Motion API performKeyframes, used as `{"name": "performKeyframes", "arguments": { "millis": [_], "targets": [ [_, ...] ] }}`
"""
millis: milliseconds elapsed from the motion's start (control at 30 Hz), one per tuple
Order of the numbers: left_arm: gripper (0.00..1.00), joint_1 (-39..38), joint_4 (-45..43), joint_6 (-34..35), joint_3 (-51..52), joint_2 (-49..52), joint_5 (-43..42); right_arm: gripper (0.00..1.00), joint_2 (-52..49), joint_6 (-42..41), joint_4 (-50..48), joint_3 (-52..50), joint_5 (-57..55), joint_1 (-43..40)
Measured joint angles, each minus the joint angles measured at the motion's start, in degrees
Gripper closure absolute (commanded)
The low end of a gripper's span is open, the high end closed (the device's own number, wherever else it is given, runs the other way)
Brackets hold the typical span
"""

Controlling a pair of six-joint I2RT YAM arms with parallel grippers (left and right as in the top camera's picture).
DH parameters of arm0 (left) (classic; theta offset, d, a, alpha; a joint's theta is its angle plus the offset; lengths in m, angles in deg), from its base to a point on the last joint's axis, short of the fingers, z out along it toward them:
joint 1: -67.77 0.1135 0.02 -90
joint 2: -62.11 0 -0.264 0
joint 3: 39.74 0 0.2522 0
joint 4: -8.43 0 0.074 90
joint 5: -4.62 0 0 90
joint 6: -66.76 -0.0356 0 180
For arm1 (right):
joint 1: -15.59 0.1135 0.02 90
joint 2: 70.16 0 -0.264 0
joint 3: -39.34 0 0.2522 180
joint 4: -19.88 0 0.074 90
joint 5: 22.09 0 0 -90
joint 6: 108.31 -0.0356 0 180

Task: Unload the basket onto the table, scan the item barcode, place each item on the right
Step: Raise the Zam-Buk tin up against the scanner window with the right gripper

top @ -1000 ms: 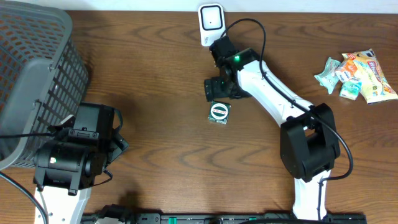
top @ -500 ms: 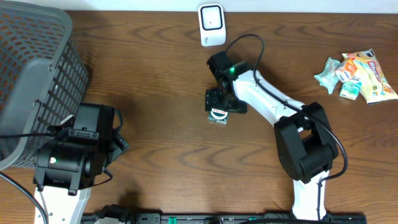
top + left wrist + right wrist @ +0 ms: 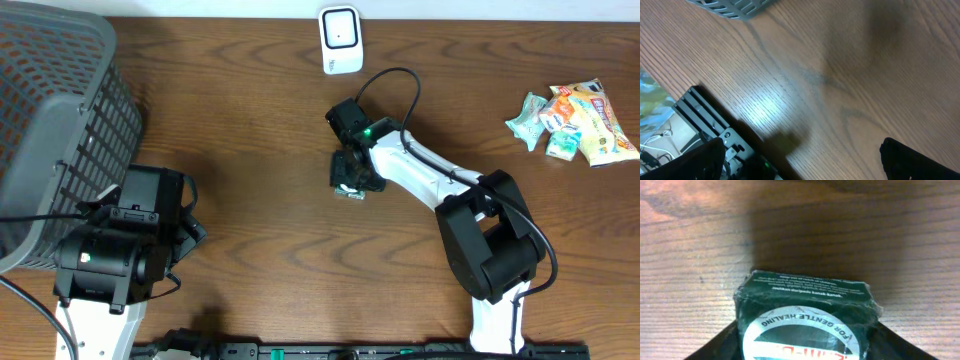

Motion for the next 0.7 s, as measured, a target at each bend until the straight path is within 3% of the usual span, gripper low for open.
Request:
{"name": "performKeyframes", "arguments": {
  "millis": [200,700],
  "targets": [
    [0.03,0.00,0.00,0.00,0.00,0.00,0.00,0.55,0.09,0.55,-0.09,0.00,-0.13,0.00],
    [0.03,0.00,0.00,0.00,0.00,0.00,0.00,0.53,-0.11,9.88,4.04,9.81,-3.28,0.00]
  ]
}}
